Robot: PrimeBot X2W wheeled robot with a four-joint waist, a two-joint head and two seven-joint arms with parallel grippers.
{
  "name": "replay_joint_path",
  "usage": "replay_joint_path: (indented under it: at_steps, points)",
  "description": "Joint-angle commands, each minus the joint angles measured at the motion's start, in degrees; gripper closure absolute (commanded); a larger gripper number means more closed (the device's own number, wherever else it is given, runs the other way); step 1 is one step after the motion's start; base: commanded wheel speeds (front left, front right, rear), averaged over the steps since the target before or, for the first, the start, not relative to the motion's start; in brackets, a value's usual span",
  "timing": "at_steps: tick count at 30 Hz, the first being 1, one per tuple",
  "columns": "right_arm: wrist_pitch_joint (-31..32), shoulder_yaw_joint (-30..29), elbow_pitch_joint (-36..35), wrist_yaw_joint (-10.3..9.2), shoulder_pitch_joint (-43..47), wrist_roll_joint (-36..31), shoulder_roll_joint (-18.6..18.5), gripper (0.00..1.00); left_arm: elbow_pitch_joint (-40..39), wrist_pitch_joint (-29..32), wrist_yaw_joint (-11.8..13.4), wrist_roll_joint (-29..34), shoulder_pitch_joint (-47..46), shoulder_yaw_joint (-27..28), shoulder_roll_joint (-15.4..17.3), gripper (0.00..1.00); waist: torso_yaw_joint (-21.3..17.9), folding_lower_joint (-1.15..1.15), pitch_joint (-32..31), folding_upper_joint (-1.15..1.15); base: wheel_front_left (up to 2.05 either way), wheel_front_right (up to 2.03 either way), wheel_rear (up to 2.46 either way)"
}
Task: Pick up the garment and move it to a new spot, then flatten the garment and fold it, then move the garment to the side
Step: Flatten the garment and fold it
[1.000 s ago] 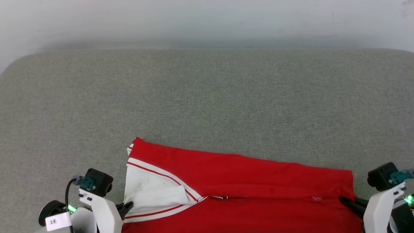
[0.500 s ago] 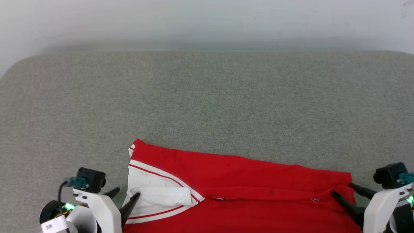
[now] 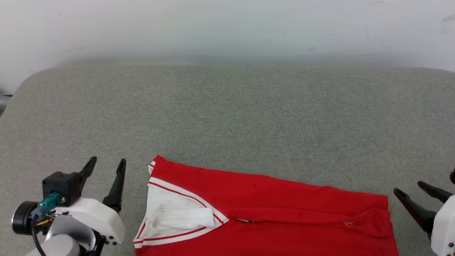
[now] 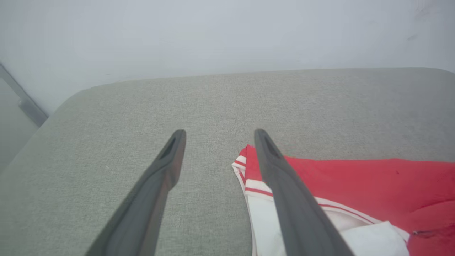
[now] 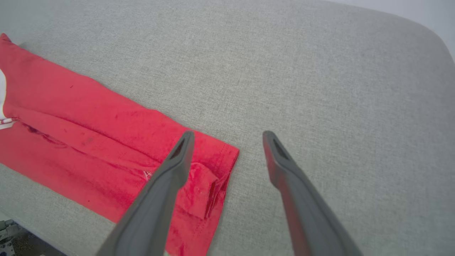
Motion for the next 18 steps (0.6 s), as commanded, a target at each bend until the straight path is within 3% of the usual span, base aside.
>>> replay_joint_path:
  at_steps: [1,7,8,9,18]
  points:
    - [3.1,-1.2,-0.9,-0.05,1.3,0.5,0.4,0.0,-0.7,-0.9,1.9,2.2,1.1,1.8,-0.9,0.0,0.4,0.0,0.2,0.0,0.0,0.0,0.0]
    - [12.4,-3.1,-1.5,-0.05,2.7,2.2,0.0,0.0,-3.3,-1.3,5.9,11.2,4.1,10.0,-5.9,0.0,1.8,0.0,1.0,0.0,0.0,0.0,0.0]
    - [14.5,-3.8,-0.2,-0.05,2.4,2.8,1.3,0.0,-4.3,-1.2,6.3,16.2,6.5,14.0,-9.3,0.0,2.6,0.0,1.5,0.0,0.0,0.0,0.0]
    - [15.1,-3.9,0.3,-0.05,2.3,2.7,1.6,0.0,-4.5,-1.2,6.4,17.7,7.1,15.2,-10.5,0.0,2.9,0.0,1.7,0.0,0.0,0.0,0.0]
    - [17.7,-2.9,4.7,-0.05,0.9,2.8,4.4,0.0,-4.5,-1.2,4.1,27.5,14.0,24.9,-20.4,0.0,5.0,0.0,3.1,0.0,0.0,0.0,0.0]
